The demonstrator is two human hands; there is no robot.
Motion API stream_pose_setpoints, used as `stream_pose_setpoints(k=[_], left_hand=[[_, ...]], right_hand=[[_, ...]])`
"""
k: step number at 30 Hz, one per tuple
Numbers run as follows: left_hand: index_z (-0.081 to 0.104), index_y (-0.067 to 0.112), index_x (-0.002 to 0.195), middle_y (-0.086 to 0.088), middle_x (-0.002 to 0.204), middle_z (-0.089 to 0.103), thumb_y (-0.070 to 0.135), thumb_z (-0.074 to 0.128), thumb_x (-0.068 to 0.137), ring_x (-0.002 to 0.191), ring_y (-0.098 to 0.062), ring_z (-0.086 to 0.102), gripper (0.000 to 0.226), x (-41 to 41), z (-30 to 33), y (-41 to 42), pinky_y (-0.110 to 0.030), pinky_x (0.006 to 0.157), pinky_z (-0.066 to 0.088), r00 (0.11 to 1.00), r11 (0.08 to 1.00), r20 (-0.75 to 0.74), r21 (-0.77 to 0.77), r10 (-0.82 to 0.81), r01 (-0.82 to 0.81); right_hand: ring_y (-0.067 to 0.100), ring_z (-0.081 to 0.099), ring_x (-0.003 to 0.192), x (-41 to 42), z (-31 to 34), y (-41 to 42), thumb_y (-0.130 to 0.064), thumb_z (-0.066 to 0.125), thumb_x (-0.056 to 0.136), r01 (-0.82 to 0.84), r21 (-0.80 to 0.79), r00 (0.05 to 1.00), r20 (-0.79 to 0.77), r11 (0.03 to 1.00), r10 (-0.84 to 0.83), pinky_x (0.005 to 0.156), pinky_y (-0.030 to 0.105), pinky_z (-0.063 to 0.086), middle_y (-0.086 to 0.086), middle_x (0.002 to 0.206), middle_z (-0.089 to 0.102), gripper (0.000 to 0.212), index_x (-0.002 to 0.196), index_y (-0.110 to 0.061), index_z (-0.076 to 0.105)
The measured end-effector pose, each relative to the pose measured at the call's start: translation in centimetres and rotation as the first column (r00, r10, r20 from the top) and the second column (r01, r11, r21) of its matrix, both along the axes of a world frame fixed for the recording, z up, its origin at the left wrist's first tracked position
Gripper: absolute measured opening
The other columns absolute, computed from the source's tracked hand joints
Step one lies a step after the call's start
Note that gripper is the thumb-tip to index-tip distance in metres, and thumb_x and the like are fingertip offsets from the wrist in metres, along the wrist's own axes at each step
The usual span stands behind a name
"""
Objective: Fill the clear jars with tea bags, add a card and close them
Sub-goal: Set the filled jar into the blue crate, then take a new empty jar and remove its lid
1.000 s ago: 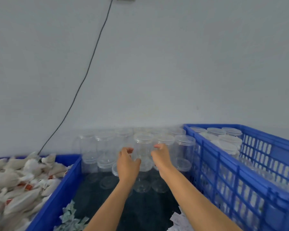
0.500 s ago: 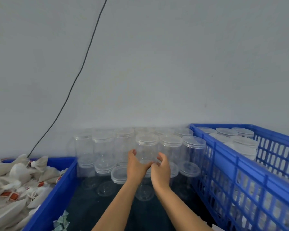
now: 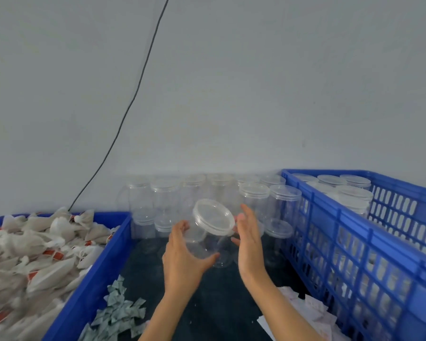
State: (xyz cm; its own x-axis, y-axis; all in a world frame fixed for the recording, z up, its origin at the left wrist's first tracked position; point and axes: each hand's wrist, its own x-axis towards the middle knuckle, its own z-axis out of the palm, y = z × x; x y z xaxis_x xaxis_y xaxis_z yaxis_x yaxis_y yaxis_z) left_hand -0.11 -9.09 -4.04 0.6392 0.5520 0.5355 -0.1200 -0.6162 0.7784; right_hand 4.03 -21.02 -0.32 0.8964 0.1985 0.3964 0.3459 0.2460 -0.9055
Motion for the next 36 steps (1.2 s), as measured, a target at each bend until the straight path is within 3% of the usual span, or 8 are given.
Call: stream_pose_setpoints(k=[4,8,11,15,20,29,33,36], left_hand=[[0.051,0.017,0.133,-0.002,0.123,0.059,0.029,0.098,0.035,0.112,-0.025,0.055,0.109,-6.1,-3.8,-1.0,-0.033,0.092,0.04,0.995,0.972,-0.047,0.221,0.088,-0.076],[0.041,0.021,0.137,-0.023,0.079,0.069,0.013,0.1,0.007,0.064,-0.03,0.071,0.143,-8.8,-7.4,-1.3,-0.031,0.058,0.055,0.976,0.901,-0.055,0.398,0.21,-0.171],[0.068,0.005,0.111,-0.02,0.087,0.069,0.031,0.098,0.011,0.071,-0.04,0.069,0.108,-10.6,-8.3,-1.5,-0.047,0.065,0.056,0.967,0.883,-0.103,0.437,0.234,-0.168],[0.071,-0.003,0.103,-0.02,0.091,0.067,0.023,0.096,0.012,0.073,-0.042,0.067,0.098,-10.8,-8.5,-1.7,-0.049,0.061,0.058,0.959,0.914,-0.185,0.383,0.217,-0.133],[0.071,-0.004,0.101,-0.018,0.092,0.07,0.027,0.096,0.017,0.076,-0.038,0.07,0.093,-10.1,-8.3,-1.0,-0.048,0.069,0.056,0.975,0.89,-0.109,0.437,0.194,-0.129],[0.072,0.007,0.105,-0.005,0.097,0.071,0.047,0.063,0.051,0.081,-0.028,0.07,0.067,-10.7,-7.8,-0.9,-0.03,0.08,0.051,0.987,0.877,-0.047,0.467,0.153,-0.113],[0.069,0.009,0.111,-0.004,0.101,0.071,0.05,0.08,0.045,0.087,-0.024,0.071,0.078,-10.6,-7.1,0.1,-0.027,0.084,0.051,0.988,0.851,-0.045,0.515,0.146,-0.103],[0.065,0.014,0.116,0.002,0.106,0.069,0.046,0.096,0.027,0.092,-0.019,0.07,0.1,-9.9,-5.3,0.7,-0.03,0.079,0.055,0.984,0.857,-0.109,0.51,0.143,-0.068]], right_hand=[[-0.01,0.049,0.113,-4.2,-2.3,-0.4,-0.061,0.051,0.08,-0.13,-0.228,0.991,0.001,0.965,0.134,0.082,0.011,0.044,-0.017,0.128,0.048,0.066,0.14,-0.041,0.034],[0.008,0.048,0.121,-7.7,-6.9,0.7,-0.071,0.06,0.07,-0.089,-0.388,0.993,-0.1,0.917,0.054,0.103,0.029,0.041,-0.01,0.133,0.046,0.086,0.143,-0.037,0.03],[0.003,0.053,0.112,-8.4,-8.8,1.1,-0.057,0.07,0.077,-0.034,-0.397,0.992,-0.129,0.917,-0.019,0.096,0.026,0.044,-0.011,0.124,0.053,0.057,0.125,-0.039,0.046],[-0.006,0.057,0.099,-8.0,-9.7,1.2,-0.043,0.073,0.081,0.011,-0.297,0.994,-0.099,0.955,-0.043,0.083,0.018,0.045,-0.011,0.111,0.061,0.029,0.106,-0.041,0.06],[-0.008,0.057,0.099,-7.5,-9.9,1.3,-0.029,0.074,0.082,0.04,-0.233,0.997,-0.052,0.972,-0.054,0.079,0.006,0.042,-0.011,0.107,0.062,0.026,0.105,-0.038,0.065],[0.001,0.061,0.101,-7.9,-9.7,0.3,-0.03,0.074,0.081,0.033,-0.15,0.997,-0.066,0.988,-0.044,0.081,0.019,0.047,-0.013,0.106,0.065,0.025,0.103,-0.038,0.067],[-0.003,0.059,0.105,-7.7,-8.0,0.7,-0.052,0.073,0.07,0.032,-0.158,0.999,0.019,0.987,-0.029,0.085,0.012,0.045,-0.017,0.109,0.064,0.038,0.105,-0.037,0.066],[-0.001,0.059,0.103,-6.8,-6.0,1.2,-0.037,0.076,0.079,0.02,-0.174,0.997,0.074,0.984,-0.007,0.087,0.018,0.044,-0.011,0.11,0.064,0.028,0.105,-0.032,0.065]])
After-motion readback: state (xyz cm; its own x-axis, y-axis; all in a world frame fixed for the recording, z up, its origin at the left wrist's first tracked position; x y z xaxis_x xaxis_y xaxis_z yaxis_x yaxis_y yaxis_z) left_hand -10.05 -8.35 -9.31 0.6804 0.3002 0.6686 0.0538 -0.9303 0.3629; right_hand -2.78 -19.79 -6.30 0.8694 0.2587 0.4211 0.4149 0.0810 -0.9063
